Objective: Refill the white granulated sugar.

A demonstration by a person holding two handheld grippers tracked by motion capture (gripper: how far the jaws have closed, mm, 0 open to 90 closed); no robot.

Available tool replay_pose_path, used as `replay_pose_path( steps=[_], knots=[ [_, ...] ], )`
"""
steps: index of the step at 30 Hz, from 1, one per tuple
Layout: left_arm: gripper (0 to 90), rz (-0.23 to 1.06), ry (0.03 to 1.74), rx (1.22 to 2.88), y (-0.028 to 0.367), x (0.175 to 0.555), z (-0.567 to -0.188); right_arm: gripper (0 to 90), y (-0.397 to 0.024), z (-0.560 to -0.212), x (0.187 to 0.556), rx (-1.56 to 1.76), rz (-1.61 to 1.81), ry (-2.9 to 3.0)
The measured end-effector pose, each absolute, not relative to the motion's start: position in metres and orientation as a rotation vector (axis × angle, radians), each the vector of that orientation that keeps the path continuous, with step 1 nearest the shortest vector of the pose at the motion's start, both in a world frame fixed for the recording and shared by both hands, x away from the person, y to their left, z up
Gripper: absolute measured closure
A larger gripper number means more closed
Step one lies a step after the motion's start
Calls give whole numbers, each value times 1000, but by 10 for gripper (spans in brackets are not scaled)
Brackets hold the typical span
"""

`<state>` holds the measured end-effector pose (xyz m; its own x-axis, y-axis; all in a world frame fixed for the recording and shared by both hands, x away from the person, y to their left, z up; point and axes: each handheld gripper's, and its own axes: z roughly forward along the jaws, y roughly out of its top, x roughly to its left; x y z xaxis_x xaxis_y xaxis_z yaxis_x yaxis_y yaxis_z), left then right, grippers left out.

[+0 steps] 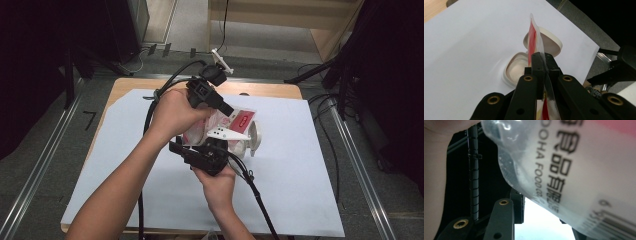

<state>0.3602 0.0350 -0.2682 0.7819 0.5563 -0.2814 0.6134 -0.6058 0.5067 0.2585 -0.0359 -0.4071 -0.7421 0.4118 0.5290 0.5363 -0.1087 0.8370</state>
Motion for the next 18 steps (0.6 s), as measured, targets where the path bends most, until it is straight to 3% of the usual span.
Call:
replay_pose_path(
  steps=[18],
  knots=[
    [896,-120,872,2345,43,358,-271,646,-35,-410,262,-1053,-1965,-2059]
  ],
)
